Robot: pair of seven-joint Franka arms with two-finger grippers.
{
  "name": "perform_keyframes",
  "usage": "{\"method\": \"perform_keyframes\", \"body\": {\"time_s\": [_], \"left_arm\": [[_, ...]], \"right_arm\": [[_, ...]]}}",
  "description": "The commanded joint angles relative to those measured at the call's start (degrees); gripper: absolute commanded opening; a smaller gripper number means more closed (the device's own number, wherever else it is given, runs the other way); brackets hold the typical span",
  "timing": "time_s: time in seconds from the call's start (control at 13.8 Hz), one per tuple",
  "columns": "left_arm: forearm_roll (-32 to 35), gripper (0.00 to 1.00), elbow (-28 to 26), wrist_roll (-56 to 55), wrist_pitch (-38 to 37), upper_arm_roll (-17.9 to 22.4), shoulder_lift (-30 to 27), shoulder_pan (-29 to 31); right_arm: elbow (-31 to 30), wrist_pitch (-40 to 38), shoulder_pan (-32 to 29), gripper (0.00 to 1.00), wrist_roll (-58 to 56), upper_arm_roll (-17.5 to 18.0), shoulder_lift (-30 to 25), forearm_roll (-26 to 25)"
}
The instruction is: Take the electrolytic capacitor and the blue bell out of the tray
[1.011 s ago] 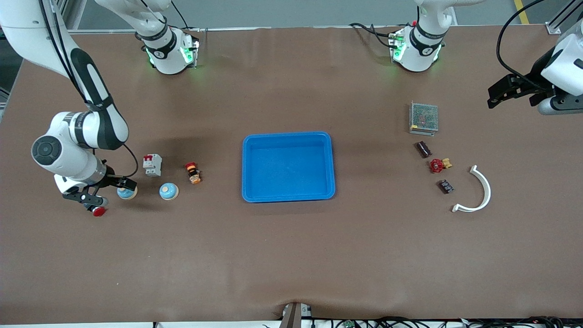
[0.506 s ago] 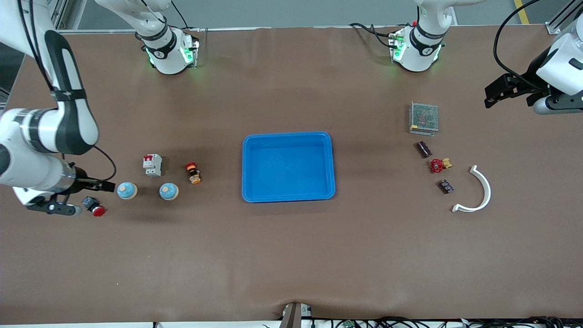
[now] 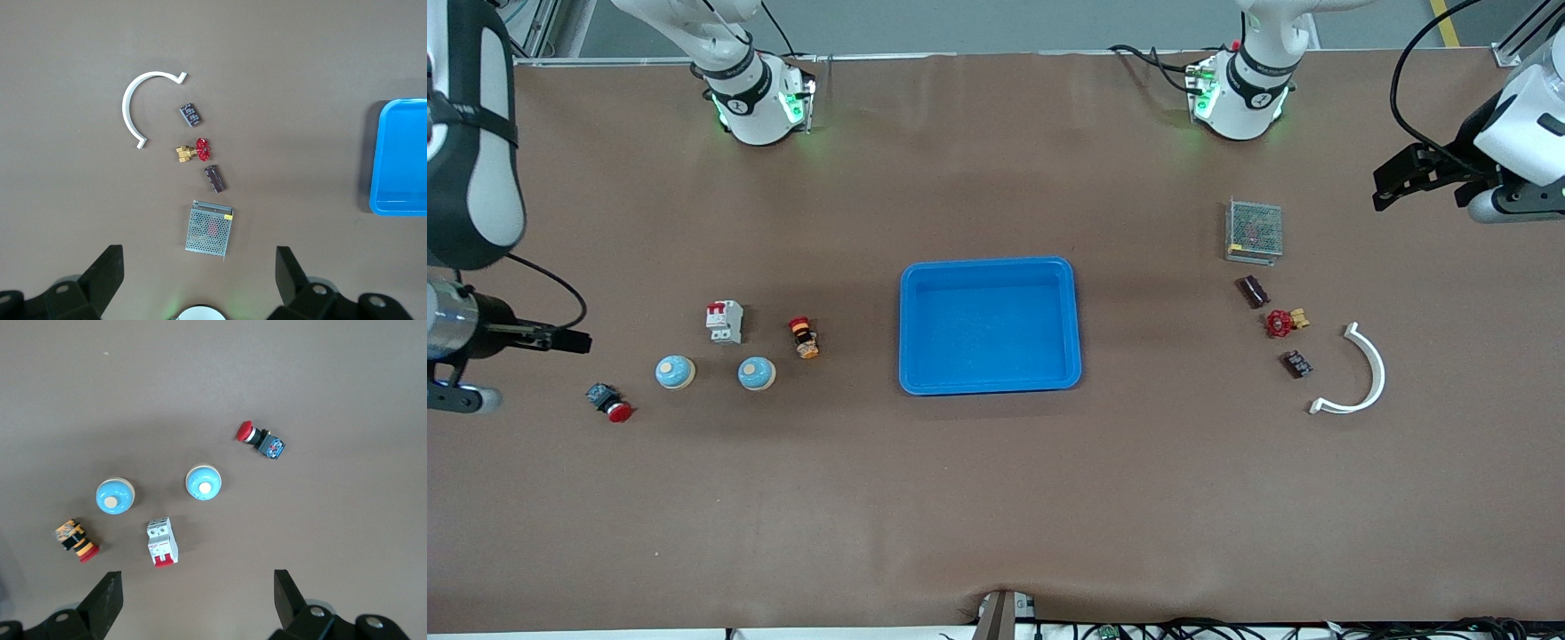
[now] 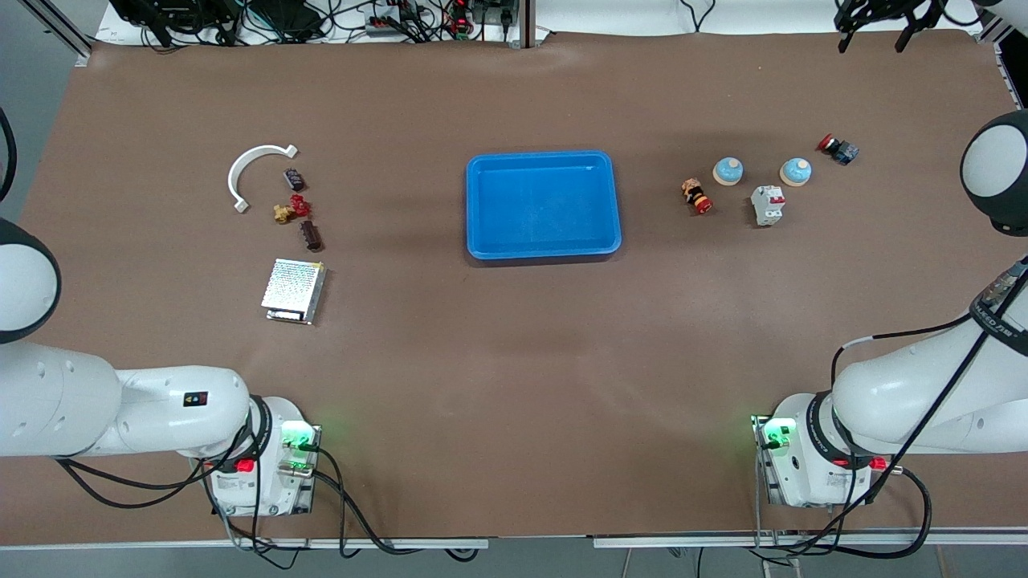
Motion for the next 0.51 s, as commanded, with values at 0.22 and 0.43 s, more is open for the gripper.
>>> {"method": "perform_keyframes", "body": {"time_s": [0.22, 0.43], "left_arm": [[-0.90, 1.00, -2.45, -0.01, 0.60, -0.10, -1.80, 0.66], [-0.73, 1.00, -2.54, -0.01, 0.60, -0.10, -1.80, 0.57]], "right_arm": [[3.55, -6.15, -0.54, 1.00, -0.50, -0.16, -5.78, 4.82], [3.46, -8.17, -1.07, 1.00, -0.23, -0.86, -8.78, 8.86]]}}
